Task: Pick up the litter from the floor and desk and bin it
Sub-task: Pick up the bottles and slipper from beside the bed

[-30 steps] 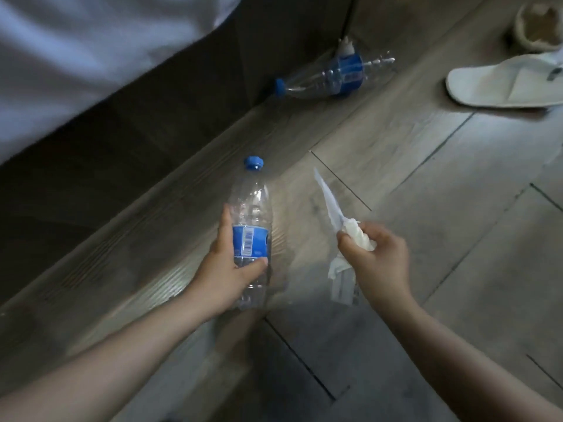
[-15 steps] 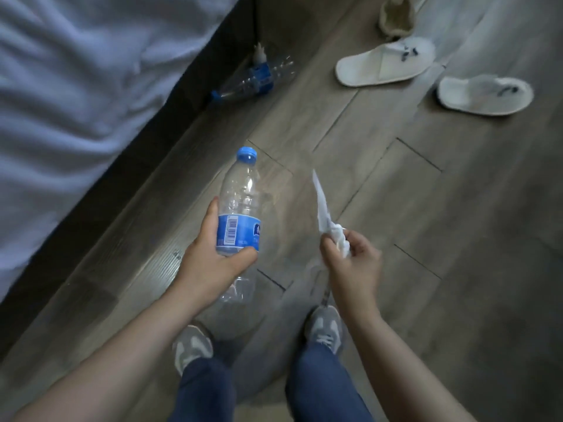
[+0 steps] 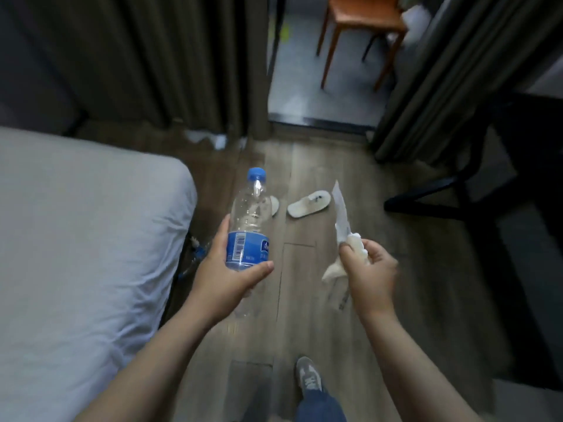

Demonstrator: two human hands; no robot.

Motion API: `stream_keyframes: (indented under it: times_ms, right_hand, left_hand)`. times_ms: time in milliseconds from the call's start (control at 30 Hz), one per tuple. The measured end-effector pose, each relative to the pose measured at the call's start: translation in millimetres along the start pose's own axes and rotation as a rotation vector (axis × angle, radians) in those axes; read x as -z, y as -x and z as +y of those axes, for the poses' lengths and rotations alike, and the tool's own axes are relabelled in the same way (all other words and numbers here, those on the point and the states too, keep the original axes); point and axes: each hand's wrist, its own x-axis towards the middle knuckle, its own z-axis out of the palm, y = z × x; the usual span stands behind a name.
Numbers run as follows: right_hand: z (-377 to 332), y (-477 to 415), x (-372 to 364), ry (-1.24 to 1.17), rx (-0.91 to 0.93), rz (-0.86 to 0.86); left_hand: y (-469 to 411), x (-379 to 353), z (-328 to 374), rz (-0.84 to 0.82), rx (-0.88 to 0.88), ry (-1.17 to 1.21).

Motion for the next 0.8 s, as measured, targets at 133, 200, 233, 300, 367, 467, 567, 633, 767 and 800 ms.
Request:
stream_keyframes:
  times_ms: [133, 200, 233, 300, 367, 467, 567, 633, 767, 800]
  right_hand:
    - [-99, 54, 70, -0.114, 0.045, 0.133]
    - [-143, 77, 110, -0.165, 0.079, 0.189]
    - [-164, 86, 129, -0.176, 0.102, 0.218]
    - [-198, 103, 171, -0.183, 0.166, 0.293]
    - [-225, 119, 215, -0.195, 0.232, 0.378]
    - [-260, 144, 285, -0.185, 0.304, 0.524]
    - [-287, 184, 364, -0.194, 0.367, 0.721]
    - [-298, 222, 418, -0.176, 0.396, 0.845]
    - [-306, 315, 517, -0.134, 0.476, 1.101]
    - [-307, 340, 538, -0.115, 0.499, 1.162]
  left_hand:
    - [56, 9, 109, -0.088, -0.222, -0.083]
    - [84, 4, 163, -0.145, -0.304, -0.069]
    - [98, -2, 189, -0.180, -0.345, -0.062]
    - [124, -22, 237, -0.262, -0.422, -0.026]
    - [153, -50, 279, -0.355, -0.505, 0.002]
    - [199, -101, 328, -0.499, -0.616, 0.030]
    - [257, -159, 367, -0.651, -0.716, 0.060]
    - [306, -203, 384, -0.761, -0.790, 0.085]
    - [427, -287, 393, -1.003, -0.926, 0.133]
    - [458, -305, 392, -1.055, -0.948, 0.154]
